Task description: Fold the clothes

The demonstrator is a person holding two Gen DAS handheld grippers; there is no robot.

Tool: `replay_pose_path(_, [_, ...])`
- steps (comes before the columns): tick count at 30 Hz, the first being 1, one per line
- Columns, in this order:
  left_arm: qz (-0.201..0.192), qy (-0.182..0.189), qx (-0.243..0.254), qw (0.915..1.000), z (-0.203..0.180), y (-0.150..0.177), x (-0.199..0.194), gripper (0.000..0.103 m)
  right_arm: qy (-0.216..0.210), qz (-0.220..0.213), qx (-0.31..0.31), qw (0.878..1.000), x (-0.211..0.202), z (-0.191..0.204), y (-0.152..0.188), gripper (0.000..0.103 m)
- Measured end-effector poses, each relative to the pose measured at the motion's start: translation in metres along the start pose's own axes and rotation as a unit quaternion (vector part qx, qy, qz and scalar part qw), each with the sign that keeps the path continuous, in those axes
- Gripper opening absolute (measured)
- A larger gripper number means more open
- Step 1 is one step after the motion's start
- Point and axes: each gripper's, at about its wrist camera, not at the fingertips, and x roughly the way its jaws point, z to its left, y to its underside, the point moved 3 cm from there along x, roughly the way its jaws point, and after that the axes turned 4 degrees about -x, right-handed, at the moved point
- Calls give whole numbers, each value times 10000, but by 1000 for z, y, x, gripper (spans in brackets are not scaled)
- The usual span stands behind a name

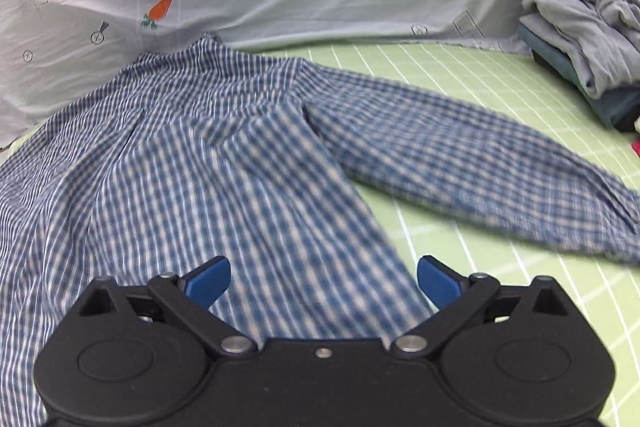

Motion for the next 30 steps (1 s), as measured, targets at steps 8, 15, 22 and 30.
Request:
replay_pose_path(8, [187,-51,-276,9994,25,73,-25,63,318,290,197,9989,-34,-15,59,101])
replay_pose_path(15, [112,-79,-128,9998,23,97,-43,38,608,111,410,9972,-54,-31,77,53])
replay_pose_path(22, [142,-96,-337,9993,34,95,-46,1,700,153,522,9961,-72,-37,91,3])
replay_pose_path(30, [56,-335,-674,9971,58,84,-57,1,537,470,377,9967,-97,-25,116,1])
